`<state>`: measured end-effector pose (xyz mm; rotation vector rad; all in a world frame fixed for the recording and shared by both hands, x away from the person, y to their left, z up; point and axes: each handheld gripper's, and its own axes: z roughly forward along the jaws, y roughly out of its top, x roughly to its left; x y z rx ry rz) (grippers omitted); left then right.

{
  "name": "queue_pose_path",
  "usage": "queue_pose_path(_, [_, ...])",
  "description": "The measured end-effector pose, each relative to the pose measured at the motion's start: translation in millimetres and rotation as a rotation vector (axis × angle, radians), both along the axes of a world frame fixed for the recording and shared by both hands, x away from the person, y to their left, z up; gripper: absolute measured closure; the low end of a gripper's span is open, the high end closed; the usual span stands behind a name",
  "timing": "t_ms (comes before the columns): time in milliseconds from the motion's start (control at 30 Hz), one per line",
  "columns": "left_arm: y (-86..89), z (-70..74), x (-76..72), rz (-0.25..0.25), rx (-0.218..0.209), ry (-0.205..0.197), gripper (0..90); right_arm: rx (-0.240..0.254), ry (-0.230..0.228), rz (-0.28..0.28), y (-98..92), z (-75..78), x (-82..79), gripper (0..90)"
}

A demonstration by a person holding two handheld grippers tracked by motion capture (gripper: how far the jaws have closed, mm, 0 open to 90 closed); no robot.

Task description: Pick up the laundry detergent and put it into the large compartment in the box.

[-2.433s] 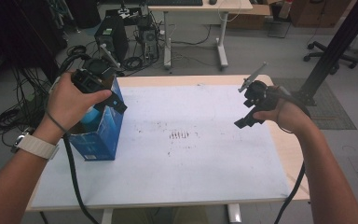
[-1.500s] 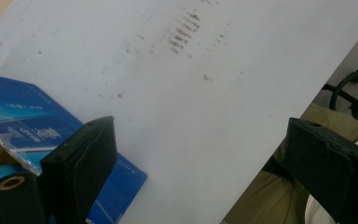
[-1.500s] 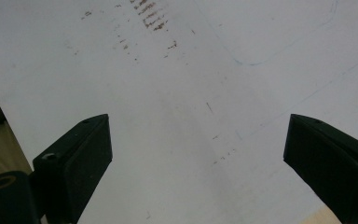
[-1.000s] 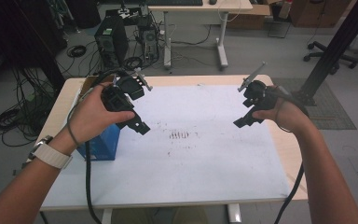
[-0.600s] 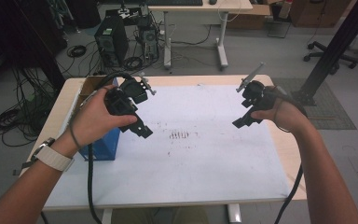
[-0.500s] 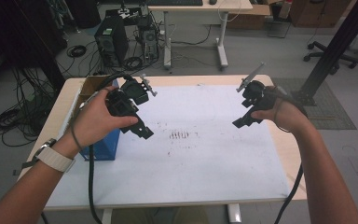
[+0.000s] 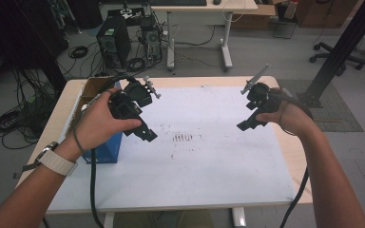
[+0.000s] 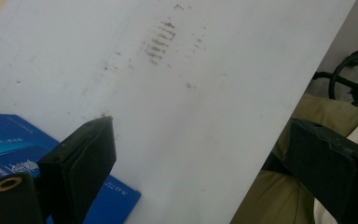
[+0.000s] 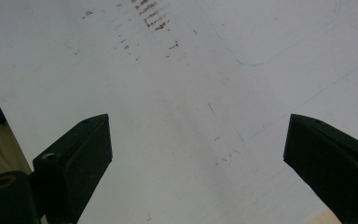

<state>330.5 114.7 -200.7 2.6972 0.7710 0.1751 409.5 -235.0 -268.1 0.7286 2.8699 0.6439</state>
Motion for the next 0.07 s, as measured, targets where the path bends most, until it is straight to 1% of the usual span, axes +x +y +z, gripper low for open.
queue_pose_path(67, [0.4,0.1,0.2,0.001,-0.002,0.000,9.5,-0.001,0.001,-0.002,0.1,0.0,-0.5,7.8])
